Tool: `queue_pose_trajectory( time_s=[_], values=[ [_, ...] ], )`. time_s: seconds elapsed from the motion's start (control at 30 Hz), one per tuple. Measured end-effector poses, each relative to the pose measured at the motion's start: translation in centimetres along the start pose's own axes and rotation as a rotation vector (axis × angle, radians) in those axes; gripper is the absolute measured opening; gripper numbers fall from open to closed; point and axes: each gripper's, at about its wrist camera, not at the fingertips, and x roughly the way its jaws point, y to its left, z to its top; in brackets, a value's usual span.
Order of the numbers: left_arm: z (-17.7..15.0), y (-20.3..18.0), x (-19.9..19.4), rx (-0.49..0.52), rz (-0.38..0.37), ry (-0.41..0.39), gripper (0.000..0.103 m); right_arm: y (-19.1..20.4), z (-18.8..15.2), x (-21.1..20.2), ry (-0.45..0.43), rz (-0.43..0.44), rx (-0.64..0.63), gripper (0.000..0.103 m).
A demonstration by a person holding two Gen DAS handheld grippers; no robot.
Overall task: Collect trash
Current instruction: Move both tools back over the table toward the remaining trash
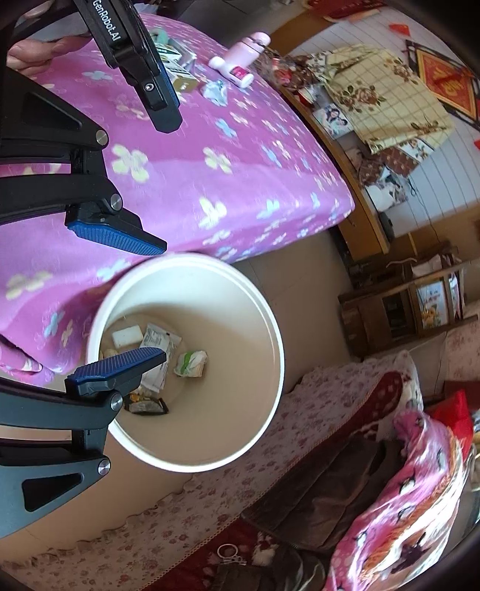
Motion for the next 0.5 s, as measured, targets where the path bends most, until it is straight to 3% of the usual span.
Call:
queue_pose_trajectory(
  time_s=[0.5],
  values=[
    [-2.8,6.3,-4.9,-0.066,0.125,-0.046,0.055,7.2,-1.2,-0.3,0.023,0.062,-0.104,0.050]
  ],
)
